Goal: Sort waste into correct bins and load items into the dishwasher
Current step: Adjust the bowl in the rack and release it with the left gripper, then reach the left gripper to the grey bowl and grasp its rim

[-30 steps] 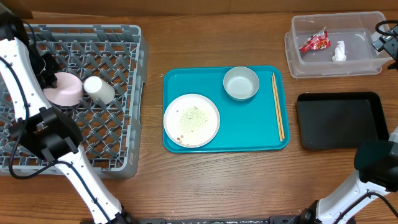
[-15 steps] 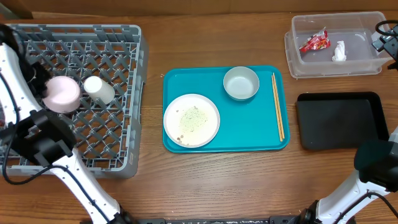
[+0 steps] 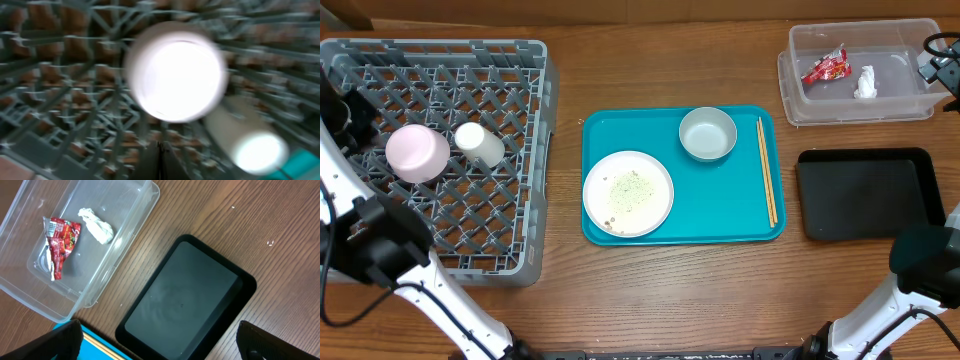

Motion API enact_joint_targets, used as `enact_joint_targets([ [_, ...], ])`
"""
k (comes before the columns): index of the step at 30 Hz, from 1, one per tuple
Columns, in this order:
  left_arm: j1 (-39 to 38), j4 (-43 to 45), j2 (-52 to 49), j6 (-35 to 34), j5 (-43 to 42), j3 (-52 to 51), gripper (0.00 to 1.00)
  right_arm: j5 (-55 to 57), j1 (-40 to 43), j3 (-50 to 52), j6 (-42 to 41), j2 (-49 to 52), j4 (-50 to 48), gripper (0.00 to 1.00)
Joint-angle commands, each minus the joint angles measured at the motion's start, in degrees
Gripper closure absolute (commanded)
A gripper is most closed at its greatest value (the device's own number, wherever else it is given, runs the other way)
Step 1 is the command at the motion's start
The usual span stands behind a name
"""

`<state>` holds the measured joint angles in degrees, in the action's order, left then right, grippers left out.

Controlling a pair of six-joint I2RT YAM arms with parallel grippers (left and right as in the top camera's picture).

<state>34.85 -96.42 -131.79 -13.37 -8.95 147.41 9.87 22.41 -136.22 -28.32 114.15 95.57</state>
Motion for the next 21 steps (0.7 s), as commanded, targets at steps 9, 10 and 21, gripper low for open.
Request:
enact_joint_targets([
  [9,-19.1,-0.4,8.7,18.9,-48.1,0.9,0.29,0.4,0.0,-1.4,-0.2,-1.4,-0.3,0.00],
  [10,-22.6,-0.4,8.6,20.8,-46.2,0.9,0.21,0.4,0.0,-1.4,-0.2,-1.4,-0.3,0.00],
  [21,-60.8,11.2,-1.8,22.0,-6.2,0.9,0.01,0.4,0.0,-1.4,-0.2,-1.4,-0.3,0.00],
])
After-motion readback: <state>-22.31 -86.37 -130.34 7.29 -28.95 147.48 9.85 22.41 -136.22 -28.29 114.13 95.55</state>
